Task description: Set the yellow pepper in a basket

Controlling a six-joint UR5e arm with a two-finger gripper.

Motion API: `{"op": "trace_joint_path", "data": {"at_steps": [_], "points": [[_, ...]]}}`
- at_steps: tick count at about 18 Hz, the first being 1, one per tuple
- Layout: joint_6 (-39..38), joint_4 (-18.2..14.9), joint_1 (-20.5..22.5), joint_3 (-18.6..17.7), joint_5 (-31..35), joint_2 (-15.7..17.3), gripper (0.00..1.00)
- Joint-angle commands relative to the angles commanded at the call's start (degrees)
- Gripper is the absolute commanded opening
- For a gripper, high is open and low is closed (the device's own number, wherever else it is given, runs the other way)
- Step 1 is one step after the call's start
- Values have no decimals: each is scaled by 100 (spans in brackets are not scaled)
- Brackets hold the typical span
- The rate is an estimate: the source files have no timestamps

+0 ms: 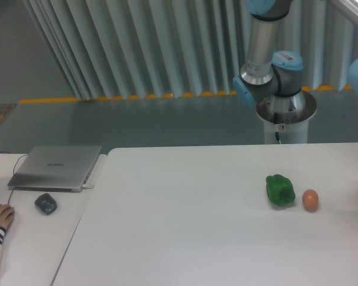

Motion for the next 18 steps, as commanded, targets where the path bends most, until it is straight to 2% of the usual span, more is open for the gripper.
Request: {"op": "trace_joint_path", "data": {"at_steps": [2, 3, 6, 9, 10, 16, 18], "points": [[878, 9, 97, -9, 9, 17, 50], [1205, 18, 167, -35, 0, 18, 50], [1401, 132, 300, -97, -9, 26, 51], [1340, 132, 265, -123, 9, 0, 96], [1287, 132, 239, -149, 18, -9, 100], [1120, 132, 239, -176, 0, 17, 100], [849, 132, 204, -176, -17, 26, 100]]}}
